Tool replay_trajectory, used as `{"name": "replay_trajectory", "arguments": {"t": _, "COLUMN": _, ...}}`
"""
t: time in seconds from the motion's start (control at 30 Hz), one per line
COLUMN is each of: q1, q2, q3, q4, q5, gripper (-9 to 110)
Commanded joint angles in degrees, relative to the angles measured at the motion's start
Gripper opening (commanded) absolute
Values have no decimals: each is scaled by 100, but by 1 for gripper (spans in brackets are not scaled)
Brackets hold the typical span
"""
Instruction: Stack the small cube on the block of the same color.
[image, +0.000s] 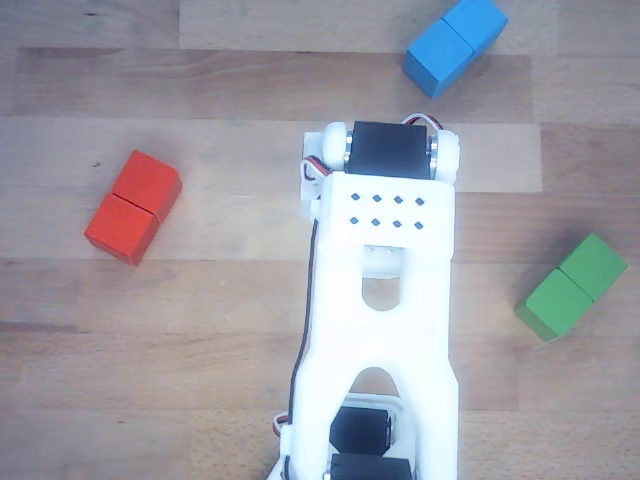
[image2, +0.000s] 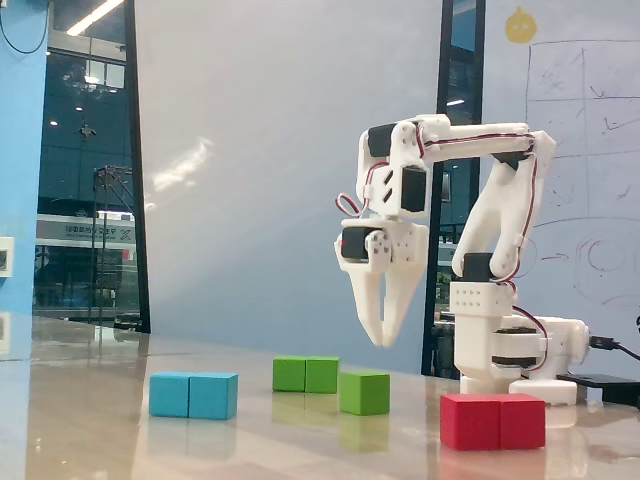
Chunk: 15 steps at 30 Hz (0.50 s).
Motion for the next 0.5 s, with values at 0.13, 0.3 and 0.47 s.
{"name": "replay_trajectory", "arguments": {"t": 0.13, "q1": 53, "q2": -325, "q3": -633, "q4": 18, "q5": -26, "gripper": 0}}
{"name": "replay_trajectory", "arguments": {"t": 0.3, "q1": 44, "q2": -475, "q3": -984, "q4": -53, "q5": -26, "gripper": 0}}
{"name": "replay_trajectory", "arguments": {"t": 0.47, "q1": 53, "q2": -580, "q3": -1037, "q4": -44, "q5": -26, "gripper": 0}}
